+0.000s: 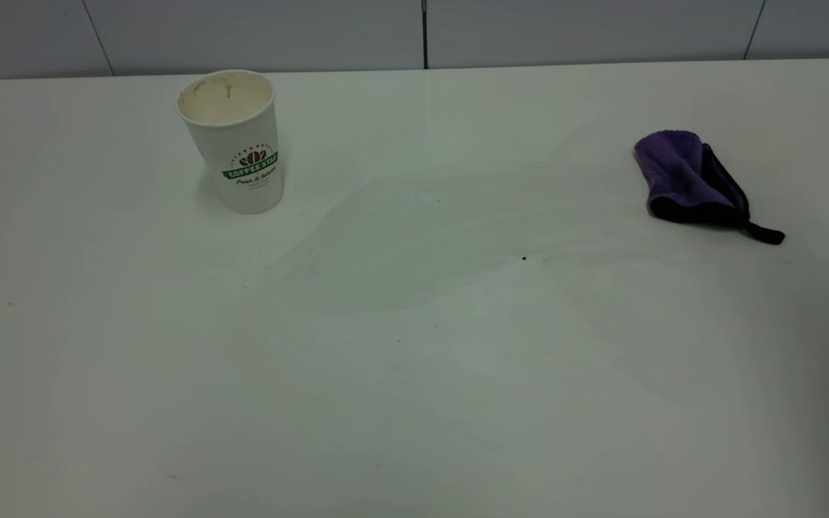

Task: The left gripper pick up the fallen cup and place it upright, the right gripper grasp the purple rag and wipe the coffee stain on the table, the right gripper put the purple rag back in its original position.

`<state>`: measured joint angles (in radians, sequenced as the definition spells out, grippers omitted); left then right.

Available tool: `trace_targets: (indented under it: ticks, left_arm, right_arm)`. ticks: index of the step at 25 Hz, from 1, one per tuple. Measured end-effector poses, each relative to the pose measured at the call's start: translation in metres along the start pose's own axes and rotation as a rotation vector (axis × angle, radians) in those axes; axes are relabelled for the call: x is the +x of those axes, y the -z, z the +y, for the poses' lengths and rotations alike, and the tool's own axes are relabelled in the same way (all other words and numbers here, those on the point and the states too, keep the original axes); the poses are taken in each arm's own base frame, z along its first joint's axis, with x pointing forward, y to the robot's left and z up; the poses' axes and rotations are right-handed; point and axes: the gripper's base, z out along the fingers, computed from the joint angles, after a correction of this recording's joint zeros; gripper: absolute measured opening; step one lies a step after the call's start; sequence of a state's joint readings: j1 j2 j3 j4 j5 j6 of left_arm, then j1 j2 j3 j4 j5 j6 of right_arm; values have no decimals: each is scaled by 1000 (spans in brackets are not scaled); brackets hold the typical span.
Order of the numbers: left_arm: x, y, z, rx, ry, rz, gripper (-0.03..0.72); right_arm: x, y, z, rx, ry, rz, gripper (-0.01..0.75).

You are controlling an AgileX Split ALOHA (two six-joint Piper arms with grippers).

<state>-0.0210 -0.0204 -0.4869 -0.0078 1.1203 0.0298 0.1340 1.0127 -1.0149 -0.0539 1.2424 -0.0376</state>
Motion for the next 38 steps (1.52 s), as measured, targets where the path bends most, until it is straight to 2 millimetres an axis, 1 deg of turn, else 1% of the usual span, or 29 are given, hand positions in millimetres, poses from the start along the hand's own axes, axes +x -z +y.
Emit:
trace_targets:
  ticks: [3,7,13,16,19,23,25,30,38]
  left_arm:
    - [0,0,0,0,0,0,539]
    - [0,0,0,0,0,0,539]
    - [0,0,0,0,0,0,539]
    - [0,0,0,0,0,0,539]
    - [0,0,0,0,0,0,539]
    - [0,0,0,0,0,0,539]
    - [0,0,0,0,0,0,539]
    - [0,0,0,0,0,0,539]
    - [0,0,0,0,0,0,539]
  right_arm:
    - [28,-5,2,-2,-1,17,688]
    - [62,-7,4,-1,-11,-1,670]
    - [108,0,6,3,-22,-118,626]
    - [127,1,8,0,-27,-199,620]
    - [142,-3,9,1,-32,-244,620]
    - [156,-14,11,-4,-36,-300,620]
    - [159,-17,11,-5,-38,-347,618]
    - [166,-13,13,-18,-46,-416,619]
    - [166,-12,13,-21,-47,-423,613]
